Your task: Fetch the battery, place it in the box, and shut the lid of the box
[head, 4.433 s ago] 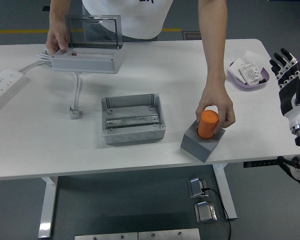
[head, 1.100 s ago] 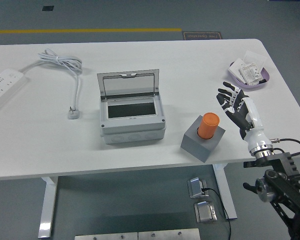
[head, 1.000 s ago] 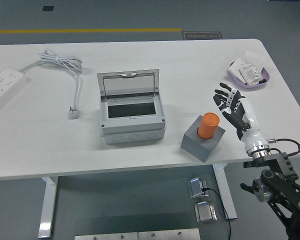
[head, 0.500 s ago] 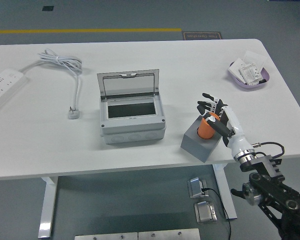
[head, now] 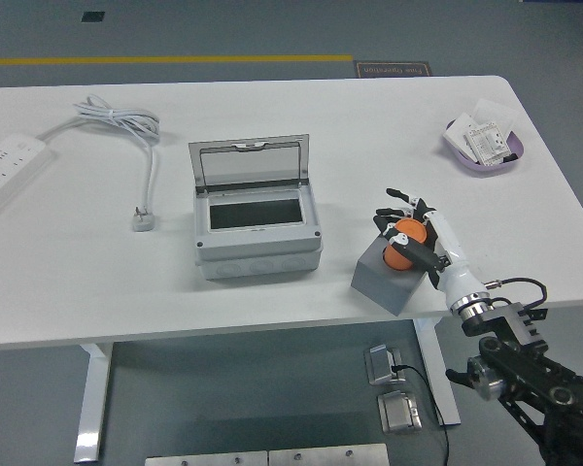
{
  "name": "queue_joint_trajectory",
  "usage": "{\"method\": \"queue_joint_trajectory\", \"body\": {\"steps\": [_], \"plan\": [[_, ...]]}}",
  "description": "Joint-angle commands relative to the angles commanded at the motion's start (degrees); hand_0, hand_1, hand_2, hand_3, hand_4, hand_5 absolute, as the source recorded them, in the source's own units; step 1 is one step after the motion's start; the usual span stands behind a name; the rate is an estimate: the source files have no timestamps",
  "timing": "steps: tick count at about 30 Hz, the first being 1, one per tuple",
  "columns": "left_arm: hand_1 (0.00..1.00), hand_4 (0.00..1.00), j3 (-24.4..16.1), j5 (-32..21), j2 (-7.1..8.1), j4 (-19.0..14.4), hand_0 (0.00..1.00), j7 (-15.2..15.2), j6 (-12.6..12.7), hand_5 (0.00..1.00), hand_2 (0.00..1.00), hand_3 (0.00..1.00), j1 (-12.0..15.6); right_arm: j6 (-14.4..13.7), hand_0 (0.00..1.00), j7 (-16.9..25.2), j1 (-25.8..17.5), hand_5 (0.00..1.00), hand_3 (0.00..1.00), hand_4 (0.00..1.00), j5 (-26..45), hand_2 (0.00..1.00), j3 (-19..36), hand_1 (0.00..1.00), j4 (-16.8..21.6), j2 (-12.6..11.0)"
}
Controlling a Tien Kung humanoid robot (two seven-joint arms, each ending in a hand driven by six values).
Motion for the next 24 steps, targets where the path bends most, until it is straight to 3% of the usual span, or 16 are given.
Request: {"method": "queue_joint_trajectory", "body": {"steps": [2, 3, 8, 9, 14, 15, 20, 21, 24], "plan": [[0.757, 0.615, -0.1, 0.2, 0.03, 0.0, 0.730, 0.0, 0.0, 0.416, 0.747, 0.770, 0.0, -0.1, 0.512, -0.1, 0.1, 0.247, 0.746, 0.744, 0.0, 0.611, -0.2, 0.623, 0.0, -0.1], [0.757, 0.612, -0.2, 0.3, 0.05, 0.0, 0.729, 0.0, 0.0, 0.411, 0.747, 0.769, -0.1, -0.1, 0.487, -0.1, 0.1, 0.151, 0.723, 0.621, -0.1, 0.575, -0.3, 0.606, 0.0, -0.1], [0.757, 0.612, -0.4, 0.6, 0.18, 0.0, 0.729, 0.0, 0.0, 0.411, 0.747, 0.769, -0.1, -0.3, 0.487, -0.2, 0.2, 0.151, 0.723, 0.621, 0.1, 0.575, -0.9, 0.606, -0.1, -0.2], [0.757, 0.609, -0.5, 0.7, 0.22, 0.0, 0.728, 0.0, 0.0, 0.405, 0.748, 0.770, -0.1, -0.4, 0.514, -0.2, 0.2, 0.104, 0.704, 0.492, 0.2, 0.563, -1.0, 0.604, -0.1, -0.2], [0.757, 0.609, -1.0, 1.2, 0.37, -0.1, 0.728, -0.1, 0.0, 0.405, 0.748, 0.770, -0.2, -0.8, 0.514, -0.1, 0.3, 0.104, 0.704, 0.492, 0.5, 0.563, -1.2, 0.604, -0.1, -0.2], [0.757, 0.611, -1.1, 1.3, 0.39, -0.1, 0.727, -0.1, 0.0, 0.400, 0.748, 0.774, -0.2, -1.0, 0.521, -0.1, 0.3, 0.118, 0.666, 0.401, 0.6, 0.540, -1.3, 0.586, -0.1, -0.2], [0.757, 0.611, -1.4, 1.7, 0.50, -0.1, 0.727, -0.1, 0.0, 0.400, 0.748, 0.774, -0.2, -1.6, 0.521, 0.1, 0.4, 0.118, 0.666, 0.401, 0.7, 0.540, -1.5, 0.586, -0.1, -0.3], [0.757, 0.617, -1.5, 1.8, 0.53, -0.1, 0.727, -0.1, 0.0, 0.402, 0.748, 0.774, -0.2, -1.7, 0.527, 0.2, 0.4, 0.095, 0.551, 0.138, 0.8, 0.487, -1.6, 0.560, -0.1, -0.3], [0.757, 0.617, -1.6, 1.9, 0.62, -0.1, 0.727, -0.1, 0.0, 0.402, 0.748, 0.774, -0.2, -2.0, 0.527, 0.4, 0.5, 0.095, 0.551, 0.138, 1.1, 0.487, -1.8, 0.560, -0.1, -0.3]]}}
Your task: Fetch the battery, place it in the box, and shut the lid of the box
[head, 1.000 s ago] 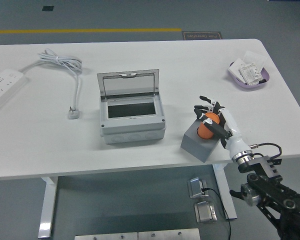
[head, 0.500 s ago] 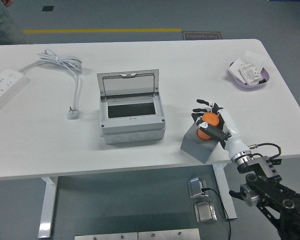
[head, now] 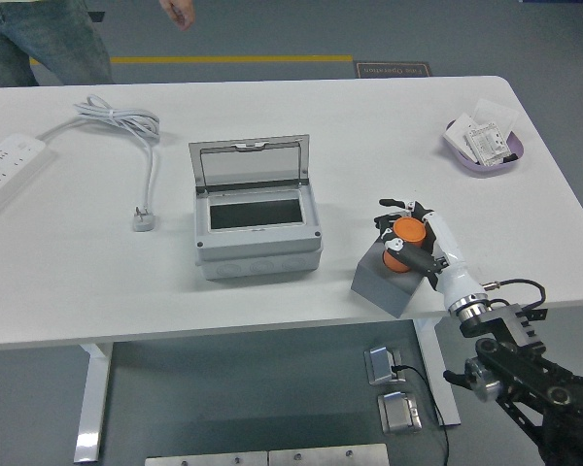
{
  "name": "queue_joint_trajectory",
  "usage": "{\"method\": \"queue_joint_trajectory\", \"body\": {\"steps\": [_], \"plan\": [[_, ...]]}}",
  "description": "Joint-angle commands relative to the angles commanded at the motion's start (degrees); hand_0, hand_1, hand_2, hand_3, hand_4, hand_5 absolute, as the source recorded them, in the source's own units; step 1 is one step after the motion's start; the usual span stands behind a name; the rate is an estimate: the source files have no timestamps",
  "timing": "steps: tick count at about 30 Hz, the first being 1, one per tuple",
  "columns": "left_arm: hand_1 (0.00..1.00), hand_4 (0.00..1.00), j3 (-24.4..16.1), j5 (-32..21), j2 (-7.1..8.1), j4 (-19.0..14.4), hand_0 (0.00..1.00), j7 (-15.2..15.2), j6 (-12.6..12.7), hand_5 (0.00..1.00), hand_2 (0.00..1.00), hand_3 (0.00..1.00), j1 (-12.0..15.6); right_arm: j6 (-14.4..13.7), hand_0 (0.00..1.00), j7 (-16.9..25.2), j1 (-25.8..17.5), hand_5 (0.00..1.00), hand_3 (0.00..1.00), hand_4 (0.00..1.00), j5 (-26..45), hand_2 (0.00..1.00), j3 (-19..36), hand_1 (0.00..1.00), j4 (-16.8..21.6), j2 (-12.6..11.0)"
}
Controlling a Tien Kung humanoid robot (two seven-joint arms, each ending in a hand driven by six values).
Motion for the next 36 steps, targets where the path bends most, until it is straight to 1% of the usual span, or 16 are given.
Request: {"method": "queue_joint_trajectory", "body": {"steps": [2, 3, 8, 9, 13, 14, 20, 21, 26, 27, 36], "plan": [[0.757, 0.617, 0.0, 0.1, 0.05, 0.0, 0.727, 0.0, 0.0, 0.402, 0.748, 0.774, 0.0, -0.2, 0.527, 0.2, 0.0, 0.095, 0.551, 0.138, 0.2, 0.487, -0.1, 0.560, 0.0, 0.0], [0.757, 0.620, -0.1, 0.1, 0.08, 0.0, 0.727, 0.0, 0.0, 0.399, 0.748, 0.772, 0.0, -0.3, 0.465, 0.4, 0.1, 0.076, 0.443, 0.002, 0.4, 0.438, -0.2, 0.494, 0.0, -0.1], [0.757, 0.620, -0.2, 0.2, 0.16, 0.0, 0.727, 0.0, 0.0, 0.399, 0.748, 0.772, 0.1, -0.8, 0.465, 0.8, 0.1, 0.076, 0.443, 0.002, 0.7, 0.438, -0.3, 0.494, 0.2, -0.1], [0.757, 0.629, -0.2, 0.3, 0.16, 0.0, 0.727, 0.0, 0.0, 0.402, 0.747, 0.773, 0.1, -0.9, 0.317, 0.8, 0.2, 0.002, 0.363, 0.002, 0.7, 0.383, -0.3, 0.352, 0.3, -0.1], [0.757, 0.629, -0.3, 0.4, 0.14, 0.0, 0.727, -0.1, 0.0, 0.402, 0.747, 0.773, 0.1, -1.3, 0.317, 0.6, 0.3, 0.002, 0.363, 0.002, 0.6, 0.383, -0.4, 0.352, 0.4, -0.1], [0.756, 0.645, -0.3, 0.3, 0.15, 0.0, 0.727, -0.1, 0.0, 0.414, 0.747, 0.776, 0.1, -1.5, 0.160, 0.5, 0.3, 0.002, 0.312, 0.002, 0.6, 0.326, -0.5, 0.265, 0.3, -0.1], [0.756, 0.645, -0.2, 0.2, 0.26, 0.0, 0.727, -0.2, 0.1, 0.414, 0.747, 0.776, 0.1, -1.7, 0.160, -0.1, 0.6, 0.002, 0.312, 0.002, 0.4, 0.326, -0.5, 0.265, 0.1, 0.0], [0.756, 0.658, -0.1, 0.1, 0.29, 0.0, 0.727, -0.3, 0.1, 0.424, 0.746, 0.778, 0.1, -1.7, 0.149, -0.2, 0.6, 0.002, 0.291, 0.002, 0.3, 0.308, -0.5, 0.257, 0.1, 0.0], [0.756, 0.658, 0.3, -0.2, 0.34, 0.0, 0.727, -0.3, 0.2, 0.424, 0.746, 0.778, 0.1, -2.1, 0.149, -0.5, 1.1, 0.002, 0.291, 0.002, 0.0, 0.308, -0.3, 0.257, 0.2, 0.1], [0.757, 0.669, 0.4, -0.4, 0.33, 0.0, 0.727, -0.3, 0.2, 0.426, 0.746, 0.779, 0.1, -2.1, 0.146, -0.5, 1.2, 0.002, 0.273, 0.002, -0.1, 0.299, -0.3, 0.260, 0.2, 0.1], [0.757, 0.674, 1.4, -1.2, 0.33, 0.1, 0.728, -0.4, 0.3, 0.428, 0.746, 0.776, 0.0, -2.3, 0.144, -0.7, 2.7, 0.002, 0.274, 0.002, -0.1, 0.294, -0.1, 0.253, -0.2, 0.1]]}}
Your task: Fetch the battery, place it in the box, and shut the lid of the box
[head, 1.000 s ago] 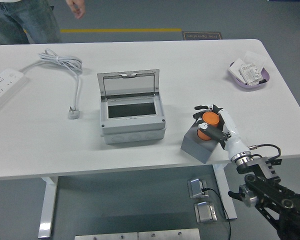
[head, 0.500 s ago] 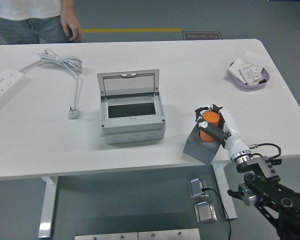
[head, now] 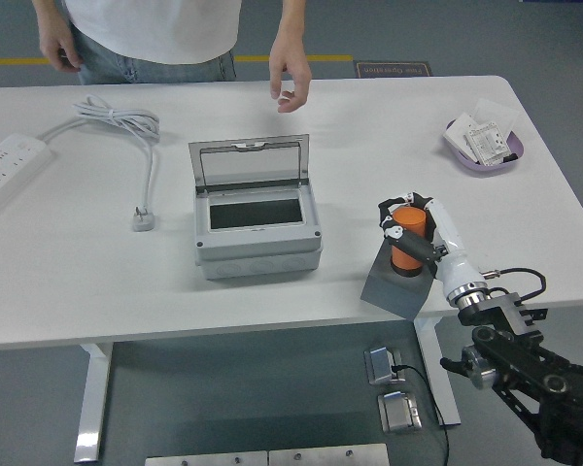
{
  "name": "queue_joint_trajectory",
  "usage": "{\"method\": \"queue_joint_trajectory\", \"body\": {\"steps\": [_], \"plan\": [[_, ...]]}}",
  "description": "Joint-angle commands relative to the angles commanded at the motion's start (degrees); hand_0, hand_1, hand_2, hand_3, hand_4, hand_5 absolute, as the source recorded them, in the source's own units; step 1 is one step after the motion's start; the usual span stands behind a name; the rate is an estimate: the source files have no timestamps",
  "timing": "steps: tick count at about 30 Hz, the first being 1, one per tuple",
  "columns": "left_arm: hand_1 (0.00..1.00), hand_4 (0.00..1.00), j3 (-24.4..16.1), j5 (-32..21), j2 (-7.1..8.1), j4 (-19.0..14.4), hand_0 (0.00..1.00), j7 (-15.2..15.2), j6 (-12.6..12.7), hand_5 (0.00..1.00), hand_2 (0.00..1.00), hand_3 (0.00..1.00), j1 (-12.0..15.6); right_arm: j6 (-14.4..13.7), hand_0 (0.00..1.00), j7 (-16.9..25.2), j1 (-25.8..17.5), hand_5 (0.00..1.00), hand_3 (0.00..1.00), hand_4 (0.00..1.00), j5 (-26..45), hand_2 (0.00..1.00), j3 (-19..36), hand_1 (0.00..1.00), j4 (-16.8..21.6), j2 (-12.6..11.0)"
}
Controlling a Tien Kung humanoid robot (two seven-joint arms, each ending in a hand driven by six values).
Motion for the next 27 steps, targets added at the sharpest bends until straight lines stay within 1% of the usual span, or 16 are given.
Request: {"method": "queue_joint_trajectory", "body": {"steps": [3, 7, 12, 16, 18, 23, 27], "plan": [[0.757, 0.676, 0.5, -0.5, -0.03, 0.0, 0.728, 0.0, 0.0, 0.427, 0.746, 0.779, 0.0, -0.1, 0.146, -0.2, 0.4, 0.002, 0.278, 0.002, -0.2, 0.291, 0.1, 0.252, 0.1, -0.1], [0.757, 0.676, 0.9, -0.7, -0.06, 0.0, 0.728, 0.1, 0.0, 0.427, 0.746, 0.779, 0.0, -0.8, 0.146, -1.7, 2.0, 0.002, 0.278, 0.002, -2.1, 0.291, -0.2, 0.252, 0.8, -0.3], [0.756, 0.679, 0.8, -0.4, -0.04, 0.0, 0.729, 0.2, 0.0, 0.428, 0.746, 0.780, 0.0, -1.5, 0.146, -5.1, 6.0, 0.002, 0.280, 0.002, -5.6, 0.287, -1.5, 0.245, 1.0, -0.3], [0.756, 0.682, 0.1, 0.3, 0.06, 0.1, 0.729, 0.5, 0.0, 0.427, 0.745, 0.780, -0.1, -1.6, 0.144, -9.2, 9.9, 0.002, 0.280, 0.002, -9.5, 0.283, -3.4, 0.244, 0.7, 0.2], [0.756, 0.682, -0.3, 0.7, 0.10, 0.1, 0.729, 0.6, 0.0, 0.427, 0.745, 0.780, 0.0, -1.5, 0.144, -11.3, 11.6, 0.002, 0.280, 0.002, -11.4, 0.283, -4.3, 0.244, 0.5, 0.6], [0.755, 0.683, -1.8, 2.3, 0.20, 0.1, 0.729, 1.2, -0.1, 0.426, 0.745, 0.781, 0.1, -1.2, 0.125, -17.0, 17.2, 0.002, 0.300, 0.002, -17.2, 0.296, -7.7, 0.244, -0.6, 3.1], [0.755, 0.683, -2.4, 3.0, 0.28, 0.1, 0.729, 1.4, -0.1, 0.427, 0.745, 0.782, 0.1, -0.6, 0.125, -20.3, 20.9, 0.002, 0.298, 0.002, -21.0, 0.291, -10.3, 0.235, -1.7, 5.0]]}}
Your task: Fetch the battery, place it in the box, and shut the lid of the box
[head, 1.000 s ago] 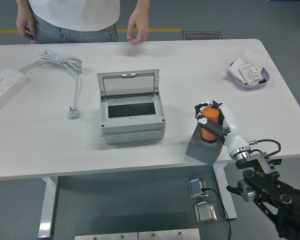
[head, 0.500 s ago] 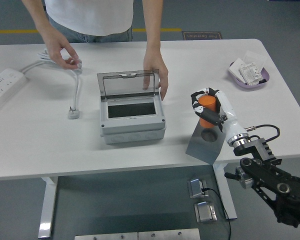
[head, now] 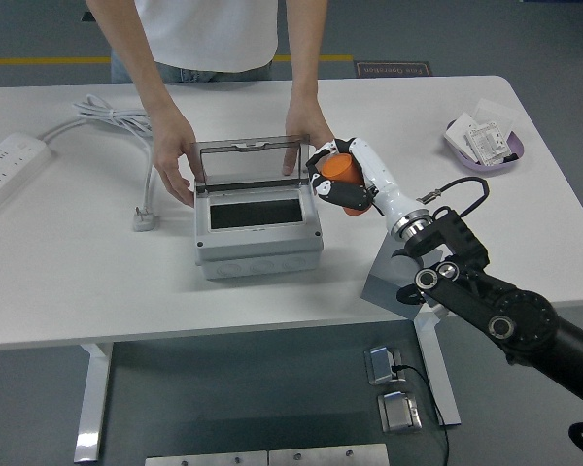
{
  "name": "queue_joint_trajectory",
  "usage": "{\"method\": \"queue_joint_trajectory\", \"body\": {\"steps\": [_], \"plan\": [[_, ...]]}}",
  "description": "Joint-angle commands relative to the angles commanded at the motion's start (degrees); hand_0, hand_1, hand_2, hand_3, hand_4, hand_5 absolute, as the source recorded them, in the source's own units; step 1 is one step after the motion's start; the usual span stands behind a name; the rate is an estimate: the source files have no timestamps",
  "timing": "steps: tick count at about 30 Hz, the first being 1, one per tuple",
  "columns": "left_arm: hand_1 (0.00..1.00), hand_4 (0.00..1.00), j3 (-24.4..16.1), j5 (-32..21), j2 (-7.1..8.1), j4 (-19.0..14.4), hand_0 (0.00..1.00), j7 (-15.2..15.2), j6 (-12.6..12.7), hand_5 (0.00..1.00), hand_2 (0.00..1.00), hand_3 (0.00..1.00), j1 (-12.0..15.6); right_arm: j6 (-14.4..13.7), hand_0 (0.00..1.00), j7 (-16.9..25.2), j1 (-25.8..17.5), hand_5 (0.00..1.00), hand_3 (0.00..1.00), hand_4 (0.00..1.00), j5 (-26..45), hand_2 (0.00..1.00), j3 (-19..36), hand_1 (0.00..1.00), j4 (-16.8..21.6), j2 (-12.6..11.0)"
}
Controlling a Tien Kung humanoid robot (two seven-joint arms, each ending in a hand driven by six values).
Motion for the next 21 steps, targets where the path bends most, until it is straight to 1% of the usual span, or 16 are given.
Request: {"method": "queue_joint_trajectory", "body": {"steps": [2, 10, 15, 21], "plan": [[0.755, 0.683, -0.3, 0.4, 0.03, 0.0, 0.729, 0.1, 0.0, 0.427, 0.745, 0.782, 0.0, 0.5, 0.125, -1.5, 1.6, 0.002, 0.298, 0.002, -1.6, 0.291, -1.4, 0.235, -0.7, 0.8], [0.754, 0.684, -1.7, 2.2, 0.15, 0.0, 0.729, 0.7, 0.0, 0.429, 0.744, 0.784, -0.2, 4.1, 0.124, -8.0, 8.4, 0.002, 0.296, 0.002, -8.5, 0.288, -7.9, 0.235, -4.1, 4.0], [0.753, 0.684, -2.4, 3.2, 0.28, 0.0, 0.729, 0.9, -0.1, 0.429, 0.745, 0.786, -0.3, 5.3, 0.125, -9.6, 11.5, 0.002, 0.296, 0.002, -10.2, 0.289, -11.3, 0.236, -6.4, 5.7], [0.752, 0.683, -3.2, 4.3, 0.48, 0.0, 0.729, 1.2, -0.1, 0.430, 0.745, 0.787, -0.4, 5.7, 0.129, -10.1, 14.1, 0.002, 0.296, 0.002, -9.2, 0.289, -15.1, 0.236, -9.0, 7.6]]}}
